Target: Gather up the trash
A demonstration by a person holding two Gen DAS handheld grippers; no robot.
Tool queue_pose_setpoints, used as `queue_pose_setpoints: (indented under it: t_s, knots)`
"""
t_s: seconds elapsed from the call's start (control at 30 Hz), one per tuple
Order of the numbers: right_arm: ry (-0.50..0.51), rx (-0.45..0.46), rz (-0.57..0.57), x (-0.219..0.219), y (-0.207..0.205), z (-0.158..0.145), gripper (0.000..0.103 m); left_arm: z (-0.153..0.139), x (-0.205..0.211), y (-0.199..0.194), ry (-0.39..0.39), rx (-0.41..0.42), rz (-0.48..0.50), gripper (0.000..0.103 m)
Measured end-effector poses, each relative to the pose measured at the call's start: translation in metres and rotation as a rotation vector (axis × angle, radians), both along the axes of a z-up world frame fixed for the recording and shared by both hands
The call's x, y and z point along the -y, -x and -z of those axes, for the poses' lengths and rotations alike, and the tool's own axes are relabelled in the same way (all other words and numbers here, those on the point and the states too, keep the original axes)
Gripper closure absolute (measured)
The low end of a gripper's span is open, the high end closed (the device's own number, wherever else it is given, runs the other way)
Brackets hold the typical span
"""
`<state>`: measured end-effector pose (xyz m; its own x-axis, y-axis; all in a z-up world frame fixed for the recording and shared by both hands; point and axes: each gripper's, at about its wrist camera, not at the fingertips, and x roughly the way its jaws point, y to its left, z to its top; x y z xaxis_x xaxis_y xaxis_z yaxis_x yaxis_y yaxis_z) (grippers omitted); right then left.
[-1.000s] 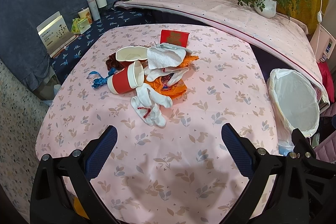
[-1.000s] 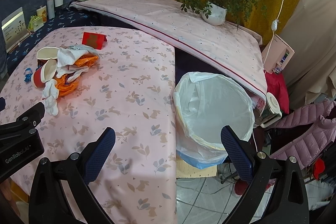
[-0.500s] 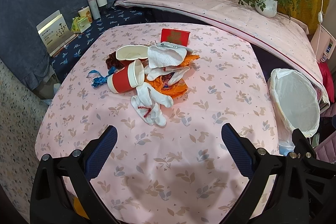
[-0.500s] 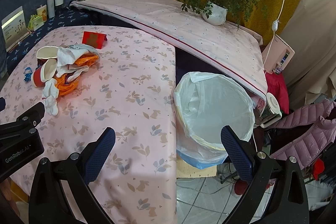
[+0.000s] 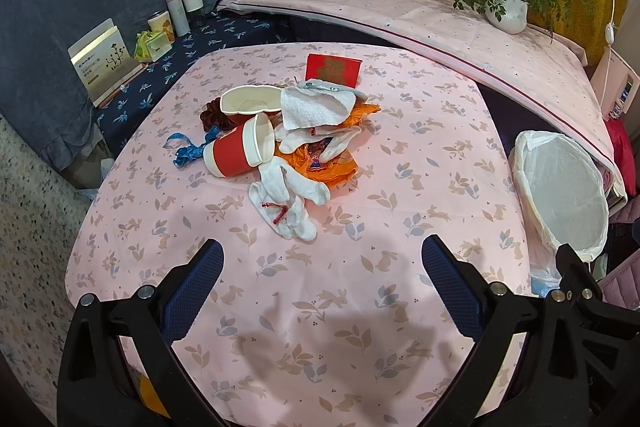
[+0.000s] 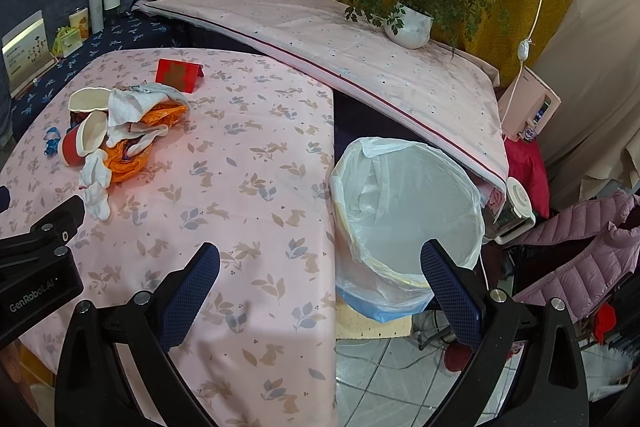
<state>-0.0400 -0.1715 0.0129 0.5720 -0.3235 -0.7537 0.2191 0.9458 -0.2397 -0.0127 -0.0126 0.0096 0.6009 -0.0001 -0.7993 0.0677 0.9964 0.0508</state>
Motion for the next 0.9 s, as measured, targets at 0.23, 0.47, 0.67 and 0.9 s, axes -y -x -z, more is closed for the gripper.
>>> queue_pose_setpoints:
  t_s: [0.23,0.47,0.67,0.9]
  knots:
    - [0.003,0.003,0.004,-0.001,-0.002,0.001,0.007,0.0,0.0,0.0,0.0,-0.001,0.001,0.008]
    - [0.012,0.004,0.011,-0.004,-0.004,0.002,0.007,0.0,0.001,0.002,0.004,0.0,0.007,0.008]
    - [0.016,0.004,0.025,-0.007,-0.008,0.004,0.007,0.008,-0.004,-0.003,0.006,-0.006,0.025,0.008]
    - [-0.006,0.026,0.052,-0.01,-0.015,0.006,0.007,0.019,-0.031,-0.024,-0.009,-0.011,0.021,0.008]
